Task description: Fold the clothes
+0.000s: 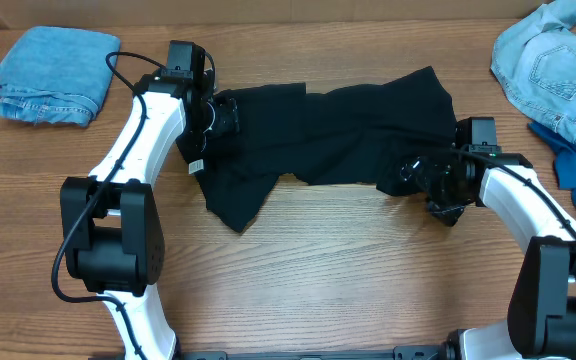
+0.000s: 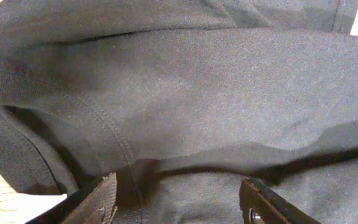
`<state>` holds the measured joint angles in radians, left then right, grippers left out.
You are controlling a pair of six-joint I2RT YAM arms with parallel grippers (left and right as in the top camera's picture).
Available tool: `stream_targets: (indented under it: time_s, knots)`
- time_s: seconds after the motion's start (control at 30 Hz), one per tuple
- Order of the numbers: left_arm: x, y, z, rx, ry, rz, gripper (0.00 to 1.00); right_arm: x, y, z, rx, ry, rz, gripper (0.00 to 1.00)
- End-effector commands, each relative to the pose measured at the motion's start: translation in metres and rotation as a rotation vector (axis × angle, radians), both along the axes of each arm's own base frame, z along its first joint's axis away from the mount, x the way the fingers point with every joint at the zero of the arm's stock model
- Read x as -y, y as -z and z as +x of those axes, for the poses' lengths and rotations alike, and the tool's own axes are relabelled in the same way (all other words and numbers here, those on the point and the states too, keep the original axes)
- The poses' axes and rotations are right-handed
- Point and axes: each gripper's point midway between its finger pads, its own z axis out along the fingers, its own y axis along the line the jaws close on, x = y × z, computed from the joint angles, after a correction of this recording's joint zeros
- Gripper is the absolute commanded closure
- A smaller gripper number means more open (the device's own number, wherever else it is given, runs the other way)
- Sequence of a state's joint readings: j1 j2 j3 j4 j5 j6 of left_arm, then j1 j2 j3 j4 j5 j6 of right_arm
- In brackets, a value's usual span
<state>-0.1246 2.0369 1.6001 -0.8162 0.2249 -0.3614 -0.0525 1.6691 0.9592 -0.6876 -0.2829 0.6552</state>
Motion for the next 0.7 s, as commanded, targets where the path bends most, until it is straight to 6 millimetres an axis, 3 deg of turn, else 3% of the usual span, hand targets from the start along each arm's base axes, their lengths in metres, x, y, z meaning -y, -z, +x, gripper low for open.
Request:
stream_targets:
  time_s: [0.0, 0.3, 0.57, 0.67]
  knots:
    - [0.005, -0.006, 0.005, 0.025, 0.031, 0.000, 0.33, 0.001, -0.004, 0.005, 0.017, 0.014, 0.010, 0.00]
    - [0.005, -0.006, 0.005, 0.024, 0.031, -0.001, 0.32, 0.001, 0.017, 0.009, -0.013, 0.015, 0.010, 0.07]
    - [0.005, -0.006, 0.005, 0.025, 0.032, -0.001, 0.31, 0.001, 0.018, 0.014, 0.003, 0.017, 0.010, 0.13]
    - [0.005, -0.006, 0.005, 0.024, 0.032, -0.001, 0.31, 0.002, 0.017, 0.018, 0.023, 0.017, 0.009, 0.25]
